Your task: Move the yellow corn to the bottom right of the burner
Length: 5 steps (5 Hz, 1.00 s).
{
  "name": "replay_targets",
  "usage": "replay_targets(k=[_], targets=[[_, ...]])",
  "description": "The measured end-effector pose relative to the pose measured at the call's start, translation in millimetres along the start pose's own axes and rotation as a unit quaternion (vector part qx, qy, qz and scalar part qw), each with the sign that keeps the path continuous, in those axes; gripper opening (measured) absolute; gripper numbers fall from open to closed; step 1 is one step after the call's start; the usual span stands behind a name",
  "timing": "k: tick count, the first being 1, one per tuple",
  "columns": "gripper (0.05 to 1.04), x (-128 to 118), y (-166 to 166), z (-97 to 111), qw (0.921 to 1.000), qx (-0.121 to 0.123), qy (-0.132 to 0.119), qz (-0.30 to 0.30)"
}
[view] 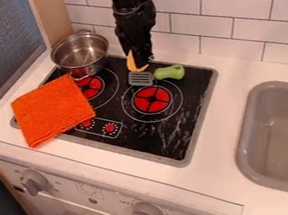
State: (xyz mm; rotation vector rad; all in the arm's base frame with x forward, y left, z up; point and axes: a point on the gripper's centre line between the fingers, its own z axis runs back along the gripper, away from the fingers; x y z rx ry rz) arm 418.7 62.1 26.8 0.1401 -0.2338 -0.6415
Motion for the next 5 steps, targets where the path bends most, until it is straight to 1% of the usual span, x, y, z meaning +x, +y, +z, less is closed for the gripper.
replay_targets(k=[1, 2, 3, 4, 5], targets=[[0.579, -5.4, 2.8, 1.5, 0.9999, 0.010, 0.008, 0.006], [0.579, -6.3, 10.8, 12.6, 0.9996, 0.020, -0.001, 0.017], [0.579, -0.5, 20.6, 38.8, 0.9985, 0.049, -0.020, 0.014], [0.579, 1.1, 25.4, 76.2, 0.9959, 0.078, -0.042, 0.015], [0.579, -7.0, 6.3, 108.1, 0.9951, 0.085, -0.051, -0.004]])
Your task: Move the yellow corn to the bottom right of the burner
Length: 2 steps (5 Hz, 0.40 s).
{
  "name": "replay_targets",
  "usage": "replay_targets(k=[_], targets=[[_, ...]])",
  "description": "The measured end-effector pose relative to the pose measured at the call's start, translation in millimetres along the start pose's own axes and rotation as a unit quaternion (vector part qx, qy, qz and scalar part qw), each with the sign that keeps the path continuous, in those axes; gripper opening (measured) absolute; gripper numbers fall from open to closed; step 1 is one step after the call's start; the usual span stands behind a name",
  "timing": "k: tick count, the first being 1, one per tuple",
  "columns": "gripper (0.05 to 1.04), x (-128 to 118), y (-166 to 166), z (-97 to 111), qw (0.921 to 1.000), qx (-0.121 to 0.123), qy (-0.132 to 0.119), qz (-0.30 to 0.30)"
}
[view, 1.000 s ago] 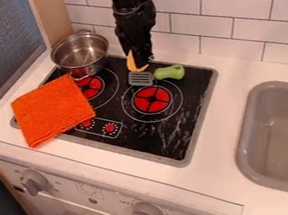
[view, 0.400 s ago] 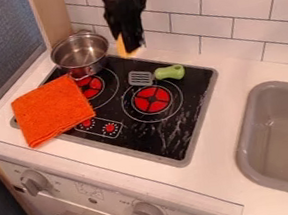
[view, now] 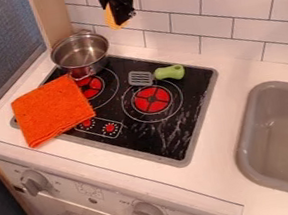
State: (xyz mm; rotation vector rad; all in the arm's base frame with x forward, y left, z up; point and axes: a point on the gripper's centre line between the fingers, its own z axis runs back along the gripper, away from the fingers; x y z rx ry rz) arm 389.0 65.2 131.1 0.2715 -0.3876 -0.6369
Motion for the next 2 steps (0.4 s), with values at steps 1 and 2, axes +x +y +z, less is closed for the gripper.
replay_targets(k=[1, 2], targets=[[0.579, -10.2, -34.0, 22.1, 0.9996, -0.008, -0.009, -0.025], [0.579, -22.9, -68.4, 25.5, 0.9981, -0.029, -0.004, -0.055]])
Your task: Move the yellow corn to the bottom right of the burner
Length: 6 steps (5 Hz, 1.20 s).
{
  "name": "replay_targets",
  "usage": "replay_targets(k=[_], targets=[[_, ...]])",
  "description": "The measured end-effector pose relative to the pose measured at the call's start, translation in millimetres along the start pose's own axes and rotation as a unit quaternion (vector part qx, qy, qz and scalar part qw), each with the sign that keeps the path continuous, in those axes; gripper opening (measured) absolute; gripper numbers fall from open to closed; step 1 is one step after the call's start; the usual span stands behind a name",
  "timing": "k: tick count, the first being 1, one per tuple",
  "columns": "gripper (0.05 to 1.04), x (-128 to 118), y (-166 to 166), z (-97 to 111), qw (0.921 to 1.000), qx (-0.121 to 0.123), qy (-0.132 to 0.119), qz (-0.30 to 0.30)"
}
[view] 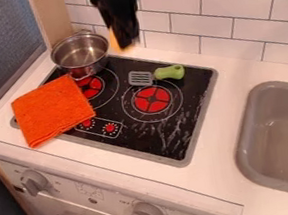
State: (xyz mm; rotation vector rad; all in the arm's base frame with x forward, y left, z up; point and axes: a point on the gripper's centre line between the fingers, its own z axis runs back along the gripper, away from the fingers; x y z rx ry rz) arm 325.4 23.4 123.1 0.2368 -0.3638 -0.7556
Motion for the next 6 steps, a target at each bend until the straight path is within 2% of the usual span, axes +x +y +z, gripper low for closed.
replay_targets(k=[2, 3, 4, 5, 6], targets=[[0.579, -21.2, -38.8, -16.9, 0.9983, -0.038, 0.010, -0.044], [0.579, -29.2, -44.1, -24.2, 0.9968, -0.037, 0.008, -0.071], [0.579, -34.0, -54.6, -37.3, 0.9949, -0.047, 0.007, -0.089], [0.579, -31.5, -67.6, -55.6, 0.9922, -0.081, -0.001, -0.095], [0.579, -33.5, -71.0, -62.0, 0.9912, -0.089, 0.005, -0.098]])
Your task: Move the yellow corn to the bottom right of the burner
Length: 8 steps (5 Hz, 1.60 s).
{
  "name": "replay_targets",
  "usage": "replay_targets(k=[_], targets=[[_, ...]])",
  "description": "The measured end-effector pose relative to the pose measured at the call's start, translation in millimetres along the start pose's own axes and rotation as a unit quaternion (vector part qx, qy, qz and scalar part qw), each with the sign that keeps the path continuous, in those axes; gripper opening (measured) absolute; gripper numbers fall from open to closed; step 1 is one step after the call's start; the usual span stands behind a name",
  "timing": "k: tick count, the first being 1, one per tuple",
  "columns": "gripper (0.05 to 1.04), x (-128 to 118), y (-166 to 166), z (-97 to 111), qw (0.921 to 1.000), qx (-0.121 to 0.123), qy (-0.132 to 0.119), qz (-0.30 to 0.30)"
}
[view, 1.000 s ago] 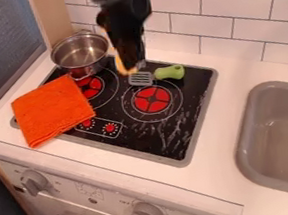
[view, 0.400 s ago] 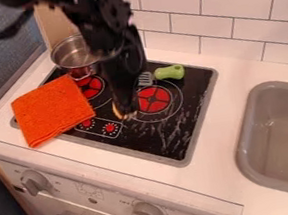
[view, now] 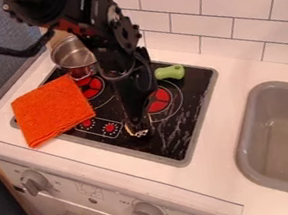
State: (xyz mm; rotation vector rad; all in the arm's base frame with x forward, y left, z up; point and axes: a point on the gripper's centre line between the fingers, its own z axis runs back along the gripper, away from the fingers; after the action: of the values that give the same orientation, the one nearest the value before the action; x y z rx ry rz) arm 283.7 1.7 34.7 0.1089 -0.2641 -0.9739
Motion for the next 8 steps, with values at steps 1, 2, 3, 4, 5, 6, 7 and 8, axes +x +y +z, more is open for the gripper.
replay_targets(k=[1, 2, 3, 4, 5, 6, 7, 8], targets=[[0.579, -0.5, 0.9, 0.2, 1.0000, 0.003, 0.003, -0.006], [0.653, -0.4, 0.9, -1.5, 0.9998, -0.009, 0.010, -0.012], [0.945, 0.1, 2.2, -0.3, 0.9997, -0.017, 0.016, -0.011], [1.007, -0.4, 1.9, -0.3, 0.9997, -0.017, 0.017, -0.008], [1.001, -0.7, 1.8, -0.3, 0.9996, -0.018, 0.018, -0.011], [1.001, -1.3, 5.1, 7.2, 0.9996, -0.022, -0.004, 0.018], [1.001, -2.4, 9.9, 28.5, 0.9983, -0.019, -0.033, 0.045], [1.001, 3.2, 10.4, 49.2, 0.9978, -0.018, -0.051, 0.039]])
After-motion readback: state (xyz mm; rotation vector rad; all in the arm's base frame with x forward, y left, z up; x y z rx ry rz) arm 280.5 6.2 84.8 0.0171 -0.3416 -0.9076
